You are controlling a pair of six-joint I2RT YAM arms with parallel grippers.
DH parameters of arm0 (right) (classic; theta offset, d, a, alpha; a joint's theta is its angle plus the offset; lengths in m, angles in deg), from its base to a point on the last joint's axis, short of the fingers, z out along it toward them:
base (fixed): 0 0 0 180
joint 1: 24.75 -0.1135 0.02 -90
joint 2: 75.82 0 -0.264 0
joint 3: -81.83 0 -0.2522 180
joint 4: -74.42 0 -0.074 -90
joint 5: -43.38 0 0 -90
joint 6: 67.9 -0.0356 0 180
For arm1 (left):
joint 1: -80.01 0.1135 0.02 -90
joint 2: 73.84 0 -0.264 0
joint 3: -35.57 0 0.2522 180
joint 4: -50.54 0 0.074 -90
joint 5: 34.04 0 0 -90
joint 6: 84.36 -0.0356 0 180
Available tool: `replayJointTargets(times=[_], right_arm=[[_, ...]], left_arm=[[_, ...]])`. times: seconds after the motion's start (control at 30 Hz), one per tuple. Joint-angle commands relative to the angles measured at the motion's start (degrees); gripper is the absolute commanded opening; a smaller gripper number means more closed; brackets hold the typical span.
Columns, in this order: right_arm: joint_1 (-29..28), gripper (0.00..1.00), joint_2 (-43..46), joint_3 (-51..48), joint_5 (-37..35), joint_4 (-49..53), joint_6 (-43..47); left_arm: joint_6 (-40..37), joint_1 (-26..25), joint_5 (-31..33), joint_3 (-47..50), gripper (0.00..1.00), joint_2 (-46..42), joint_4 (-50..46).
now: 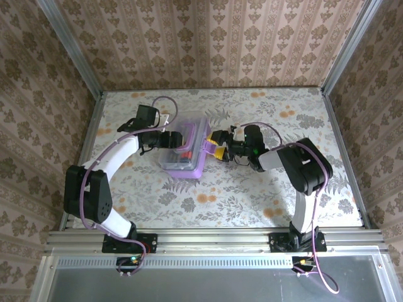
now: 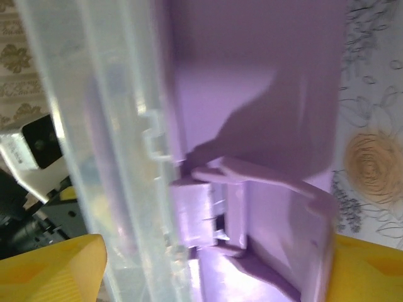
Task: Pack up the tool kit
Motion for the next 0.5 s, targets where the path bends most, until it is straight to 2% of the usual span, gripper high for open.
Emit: replayJointTargets(times=[0.0,0.23,0.47], right_arm=[[-0.6,0.82,4.4,0.2,1.7,2.7,4.2],[-0.7,0.76,4.9,2.1,1.2,7.0,6.0],[-0.7,0.72,8.8,3.9,-1.2,16.6,11.6]], left_arm=[[-0.1,0.4,4.7,3.8,0.57,4.0,-10.3],[0.2,0.2,4.9,2.9,0.57,4.2,-10.9],[0.3,-1.0,6.0,1.9,0.57,4.7,-12.1]])
